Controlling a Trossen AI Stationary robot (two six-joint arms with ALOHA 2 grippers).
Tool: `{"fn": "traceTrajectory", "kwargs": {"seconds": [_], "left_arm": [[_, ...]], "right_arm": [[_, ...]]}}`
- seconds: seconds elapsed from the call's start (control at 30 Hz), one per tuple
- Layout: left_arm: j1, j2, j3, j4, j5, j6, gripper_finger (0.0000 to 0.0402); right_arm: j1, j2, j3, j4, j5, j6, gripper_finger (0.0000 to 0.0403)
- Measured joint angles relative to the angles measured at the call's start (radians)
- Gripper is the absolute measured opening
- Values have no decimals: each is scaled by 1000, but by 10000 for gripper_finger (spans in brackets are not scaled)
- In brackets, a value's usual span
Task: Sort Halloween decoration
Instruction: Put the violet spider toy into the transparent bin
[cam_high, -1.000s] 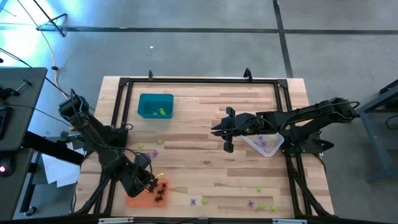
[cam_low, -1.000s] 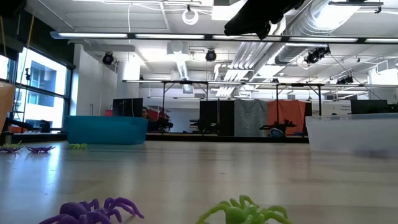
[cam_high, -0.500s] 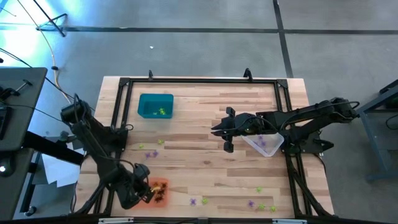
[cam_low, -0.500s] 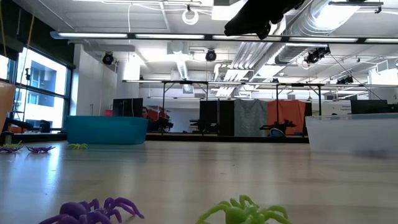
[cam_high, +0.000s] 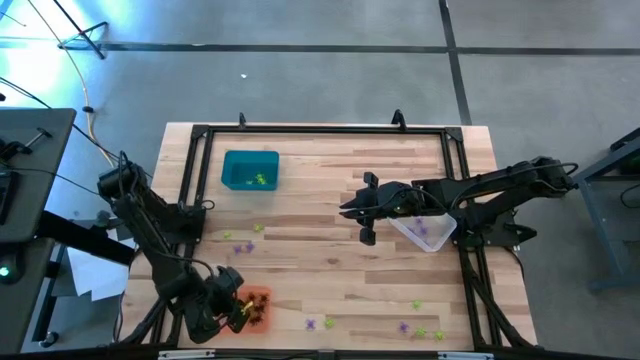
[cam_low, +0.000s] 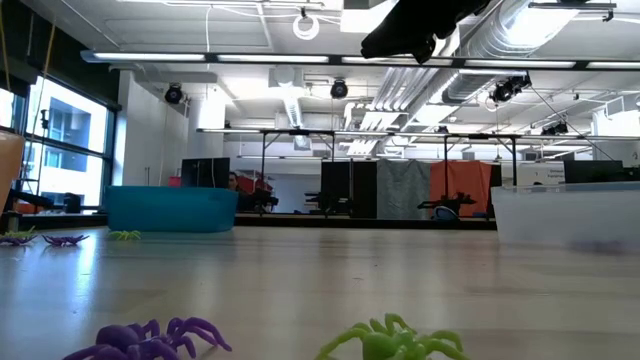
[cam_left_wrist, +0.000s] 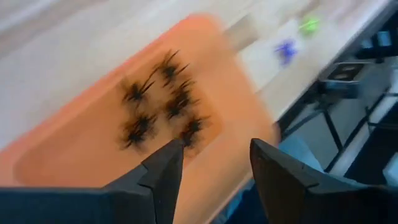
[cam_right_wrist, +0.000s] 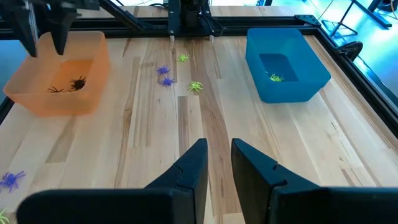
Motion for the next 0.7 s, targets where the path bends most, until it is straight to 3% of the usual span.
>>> {"fn": "traceTrajectory", "kwargs": {"seconds": [0.13,0.4,0.7], "left_arm": [[36,0,35,-1,-70,150,165],[192,42,54,32,-76,541,148],[317,147,55,249,36,967,155]], "right_arm": [[0,0,0,0,0,0,71],[0,0,0,0,0,0,71],[0,0,0,0,0,0,71]]}}
